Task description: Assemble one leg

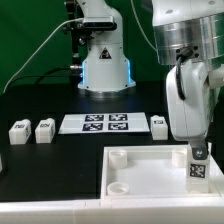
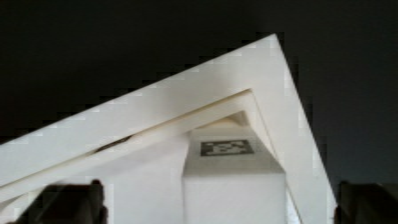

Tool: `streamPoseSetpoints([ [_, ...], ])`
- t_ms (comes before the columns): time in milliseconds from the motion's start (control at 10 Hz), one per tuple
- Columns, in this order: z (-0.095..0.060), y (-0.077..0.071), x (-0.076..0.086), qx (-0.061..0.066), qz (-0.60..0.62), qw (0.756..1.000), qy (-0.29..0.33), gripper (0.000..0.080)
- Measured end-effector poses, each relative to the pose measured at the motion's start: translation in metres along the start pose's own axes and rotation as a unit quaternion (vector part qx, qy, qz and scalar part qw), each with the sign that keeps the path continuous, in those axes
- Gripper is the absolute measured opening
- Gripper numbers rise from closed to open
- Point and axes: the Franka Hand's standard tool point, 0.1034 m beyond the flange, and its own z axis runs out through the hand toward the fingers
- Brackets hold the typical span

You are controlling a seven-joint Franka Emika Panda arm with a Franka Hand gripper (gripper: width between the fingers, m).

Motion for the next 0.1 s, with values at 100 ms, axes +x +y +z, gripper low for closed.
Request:
streamPoseSetpoints([
  [100,0.0001,0.0002,-0.0001,0.000,-0.001,1.000,0.000,0.0649],
])
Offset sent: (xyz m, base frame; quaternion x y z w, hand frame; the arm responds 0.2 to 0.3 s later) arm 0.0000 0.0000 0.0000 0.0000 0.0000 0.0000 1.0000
